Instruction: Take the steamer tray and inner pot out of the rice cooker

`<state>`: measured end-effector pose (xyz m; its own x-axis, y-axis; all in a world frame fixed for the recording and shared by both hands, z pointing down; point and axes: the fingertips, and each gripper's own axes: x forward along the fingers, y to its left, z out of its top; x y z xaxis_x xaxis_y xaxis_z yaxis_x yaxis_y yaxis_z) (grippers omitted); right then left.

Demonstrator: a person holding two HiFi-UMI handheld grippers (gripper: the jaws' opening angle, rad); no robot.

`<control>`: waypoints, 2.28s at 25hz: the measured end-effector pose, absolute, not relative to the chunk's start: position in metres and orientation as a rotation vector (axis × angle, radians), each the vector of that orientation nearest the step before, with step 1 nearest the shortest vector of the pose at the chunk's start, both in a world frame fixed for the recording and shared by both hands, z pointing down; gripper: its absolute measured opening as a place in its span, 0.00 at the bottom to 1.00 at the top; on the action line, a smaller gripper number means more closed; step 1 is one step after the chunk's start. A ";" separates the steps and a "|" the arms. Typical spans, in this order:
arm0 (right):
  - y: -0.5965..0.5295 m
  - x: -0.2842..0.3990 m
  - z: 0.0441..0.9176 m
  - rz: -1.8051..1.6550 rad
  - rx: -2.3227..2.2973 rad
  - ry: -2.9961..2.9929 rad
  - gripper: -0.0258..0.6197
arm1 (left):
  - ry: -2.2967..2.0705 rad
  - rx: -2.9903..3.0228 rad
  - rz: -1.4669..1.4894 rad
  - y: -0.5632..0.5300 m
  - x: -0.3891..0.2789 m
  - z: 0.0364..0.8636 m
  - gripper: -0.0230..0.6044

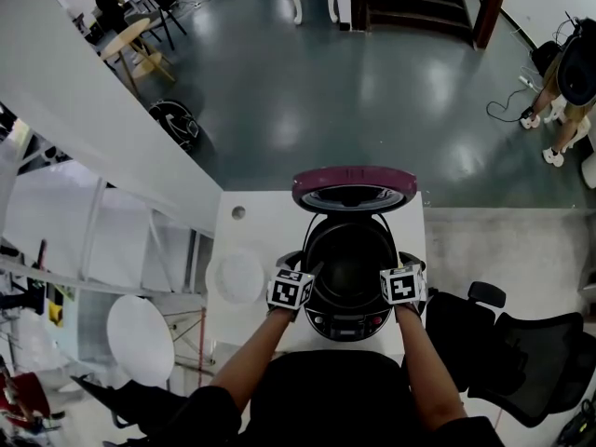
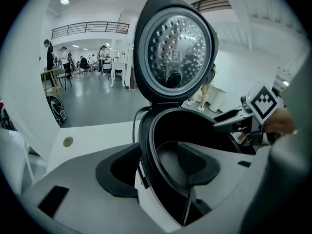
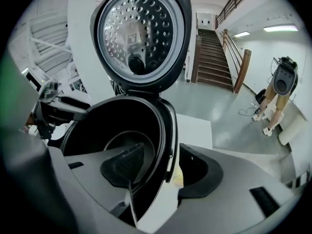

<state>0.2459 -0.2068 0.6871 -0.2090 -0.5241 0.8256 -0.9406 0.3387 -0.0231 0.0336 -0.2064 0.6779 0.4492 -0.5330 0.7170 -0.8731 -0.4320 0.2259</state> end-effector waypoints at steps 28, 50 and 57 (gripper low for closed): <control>-0.205 0.237 0.678 0.454 1.261 -1.820 0.18 | -1.310 2.050 0.877 -0.210 0.021 0.684 0.22; -0.210 0.242 0.663 0.790 1.426 -1.991 0.09 | -1.241 2.060 0.762 -0.207 0.030 0.676 0.24; -0.210 0.241 0.662 0.809 1.423 -2.023 0.09 | -1.319 2.020 0.877 -0.211 0.022 0.681 0.13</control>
<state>0.2409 -0.2095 0.6618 -0.3025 -0.6299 0.7153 -0.9495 0.2651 -0.1681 0.0221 -0.2107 0.6809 0.2996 -0.5584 0.7736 -0.9295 -0.3536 0.1047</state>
